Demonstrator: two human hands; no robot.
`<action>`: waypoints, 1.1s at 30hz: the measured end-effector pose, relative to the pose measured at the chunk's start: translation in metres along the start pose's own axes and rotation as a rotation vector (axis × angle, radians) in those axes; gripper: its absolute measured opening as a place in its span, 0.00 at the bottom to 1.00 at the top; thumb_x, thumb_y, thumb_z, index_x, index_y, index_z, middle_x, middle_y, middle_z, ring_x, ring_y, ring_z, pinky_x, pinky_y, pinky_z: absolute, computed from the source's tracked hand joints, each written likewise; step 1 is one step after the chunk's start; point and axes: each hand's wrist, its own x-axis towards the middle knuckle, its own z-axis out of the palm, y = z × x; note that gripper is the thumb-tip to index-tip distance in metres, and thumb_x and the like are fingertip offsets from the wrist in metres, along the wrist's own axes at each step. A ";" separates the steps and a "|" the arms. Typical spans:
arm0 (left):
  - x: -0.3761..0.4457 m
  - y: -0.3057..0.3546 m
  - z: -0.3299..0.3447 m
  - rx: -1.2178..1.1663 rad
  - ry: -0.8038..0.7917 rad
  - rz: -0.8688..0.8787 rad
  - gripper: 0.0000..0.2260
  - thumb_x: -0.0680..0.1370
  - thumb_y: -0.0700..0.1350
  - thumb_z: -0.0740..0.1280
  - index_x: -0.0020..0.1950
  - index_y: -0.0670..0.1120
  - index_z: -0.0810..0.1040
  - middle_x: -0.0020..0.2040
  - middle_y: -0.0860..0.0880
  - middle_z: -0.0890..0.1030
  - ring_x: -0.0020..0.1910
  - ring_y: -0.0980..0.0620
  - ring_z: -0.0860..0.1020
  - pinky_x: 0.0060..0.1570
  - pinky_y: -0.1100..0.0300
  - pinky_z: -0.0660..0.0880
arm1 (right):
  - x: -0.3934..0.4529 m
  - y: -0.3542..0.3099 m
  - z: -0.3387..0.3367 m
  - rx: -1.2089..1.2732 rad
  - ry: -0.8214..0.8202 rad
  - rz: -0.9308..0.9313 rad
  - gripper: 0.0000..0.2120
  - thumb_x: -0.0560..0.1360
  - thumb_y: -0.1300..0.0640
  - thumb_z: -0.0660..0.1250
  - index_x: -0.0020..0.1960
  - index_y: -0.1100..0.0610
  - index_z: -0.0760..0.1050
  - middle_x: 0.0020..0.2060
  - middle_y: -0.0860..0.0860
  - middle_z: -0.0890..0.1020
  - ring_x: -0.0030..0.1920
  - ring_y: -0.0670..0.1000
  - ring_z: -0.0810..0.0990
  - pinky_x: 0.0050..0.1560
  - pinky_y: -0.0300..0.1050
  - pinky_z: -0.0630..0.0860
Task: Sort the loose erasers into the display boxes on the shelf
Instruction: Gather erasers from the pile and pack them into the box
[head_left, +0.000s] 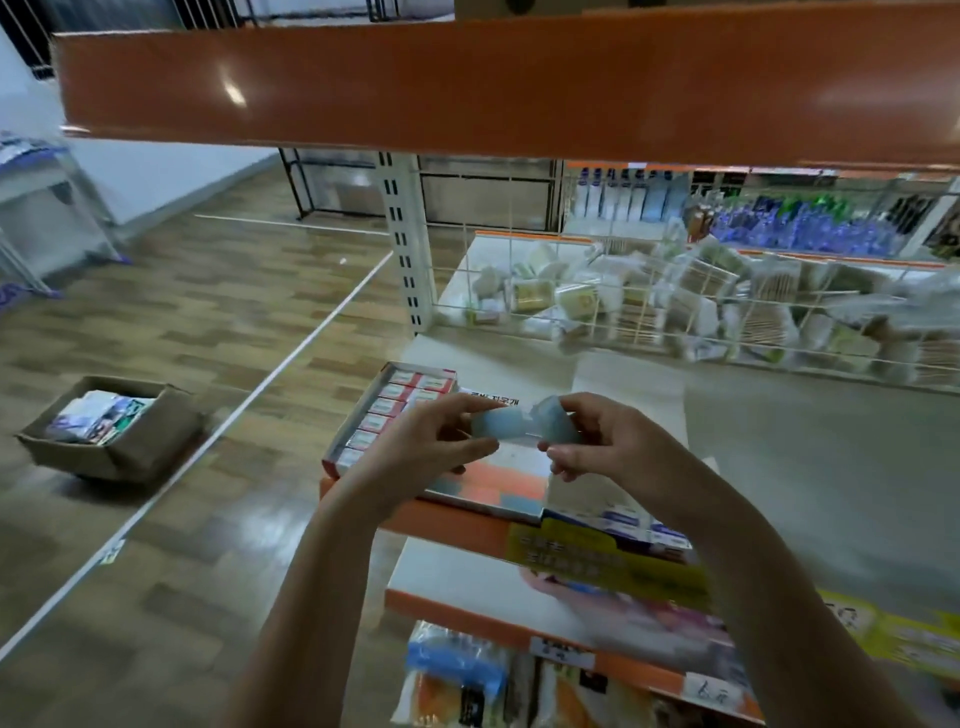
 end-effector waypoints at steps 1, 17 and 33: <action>0.002 -0.002 -0.005 0.029 0.016 0.000 0.15 0.74 0.39 0.70 0.55 0.57 0.77 0.45 0.48 0.80 0.42 0.53 0.79 0.42 0.61 0.77 | 0.006 -0.001 0.002 -0.029 0.007 -0.001 0.17 0.73 0.67 0.67 0.60 0.56 0.71 0.45 0.57 0.81 0.38 0.46 0.81 0.40 0.38 0.78; 0.042 -0.031 -0.060 0.169 0.213 0.009 0.17 0.72 0.38 0.71 0.58 0.52 0.78 0.56 0.48 0.75 0.38 0.61 0.72 0.43 0.74 0.71 | 0.089 0.005 0.017 -0.824 -0.170 -0.054 0.15 0.74 0.57 0.67 0.61 0.54 0.74 0.53 0.51 0.76 0.49 0.49 0.75 0.51 0.41 0.73; 0.069 -0.048 -0.091 0.227 -0.078 0.059 0.15 0.73 0.44 0.72 0.53 0.63 0.77 0.50 0.59 0.76 0.42 0.62 0.74 0.42 0.70 0.73 | 0.112 0.030 0.079 -1.016 -0.100 0.158 0.14 0.76 0.59 0.63 0.61 0.53 0.73 0.55 0.52 0.76 0.53 0.51 0.76 0.53 0.46 0.75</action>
